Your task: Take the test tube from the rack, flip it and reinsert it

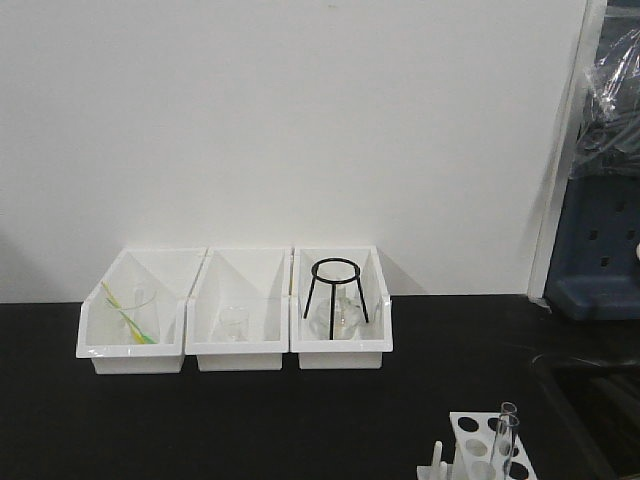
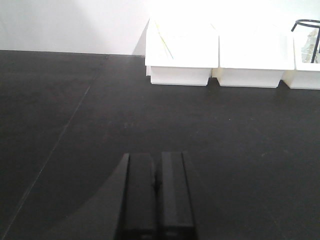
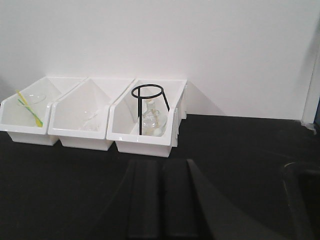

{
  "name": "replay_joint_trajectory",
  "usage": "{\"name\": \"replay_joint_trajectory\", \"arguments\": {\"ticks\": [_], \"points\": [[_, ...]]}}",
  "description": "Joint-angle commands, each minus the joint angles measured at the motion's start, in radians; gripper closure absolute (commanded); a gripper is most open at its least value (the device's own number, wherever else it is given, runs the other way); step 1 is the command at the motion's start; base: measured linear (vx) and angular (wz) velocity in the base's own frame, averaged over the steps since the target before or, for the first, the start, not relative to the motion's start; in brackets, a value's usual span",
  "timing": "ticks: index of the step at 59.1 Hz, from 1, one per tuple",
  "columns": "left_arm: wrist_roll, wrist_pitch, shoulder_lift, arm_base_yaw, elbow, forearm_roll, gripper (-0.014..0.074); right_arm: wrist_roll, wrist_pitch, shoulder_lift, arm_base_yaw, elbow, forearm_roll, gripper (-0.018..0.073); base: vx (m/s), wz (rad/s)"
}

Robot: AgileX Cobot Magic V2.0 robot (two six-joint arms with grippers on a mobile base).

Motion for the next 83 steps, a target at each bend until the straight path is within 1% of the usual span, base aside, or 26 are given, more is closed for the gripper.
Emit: {"name": "replay_joint_trajectory", "arguments": {"ticks": [1,31,36,39,41,44,51,54,57,62,66,83], "points": [[0.000,-0.084,-0.011,-0.003,0.002,-0.005,0.0603,-0.005,-0.071,-0.027,0.000,-0.036,-0.012,0.0572,0.00,0.00],[0.000,-0.084,-0.011,-0.003,0.002,-0.005,0.0603,-0.001,-0.070,-0.035,0.000,-0.036,-0.012,0.0571,0.00,0.00],[0.000,-0.084,-0.011,-0.003,0.002,-0.005,0.0603,-0.002,-0.084,-0.056,0.000,-0.003,-0.013,0.0571,0.00,0.00],[0.000,-0.084,-0.011,-0.003,0.002,-0.005,0.0603,-0.033,-0.099,-0.094,-0.003,0.036,-0.027,0.0571,0.00,0.00],[0.000,-0.084,-0.011,-0.003,0.002,-0.005,0.0603,-0.053,-0.110,-0.131,-0.014,0.073,-0.034,0.0571,0.00,0.00],[0.000,-0.084,-0.011,-0.003,0.002,-0.005,0.0603,-0.062,-0.131,-0.194,-0.052,0.138,-0.032,0.0571,0.00,0.00],[0.000,-0.084,-0.011,-0.003,0.002,-0.005,0.0603,-0.060,-0.192,-0.368,-0.206,0.325,0.007,0.0571,0.00,0.00],[0.000,-0.084,-0.011,-0.003,0.002,-0.005,0.0603,-0.057,-0.195,-0.453,-0.256,0.396,0.007,0.0571,0.00,0.00],[0.000,-0.084,-0.011,-0.003,0.002,-0.005,0.0603,-0.057,-0.191,-0.539,-0.289,0.460,0.007,0.0571,0.00,0.00],[0.000,-0.084,-0.011,-0.003,0.002,-0.005,0.0603,-0.057,-0.182,-0.673,-0.302,0.548,0.007,0.0571,0.00,0.00],[0.000,-0.084,-0.011,-0.003,0.002,-0.005,0.0603,-0.063,-0.059,-0.757,-0.302,0.537,-0.003,0.0571,0.00,0.00],[0.000,-0.084,-0.010,-0.003,0.002,-0.005,0.0603,-0.066,-0.055,-0.749,-0.298,0.541,-0.011,0.0571,0.00,0.00]]}}
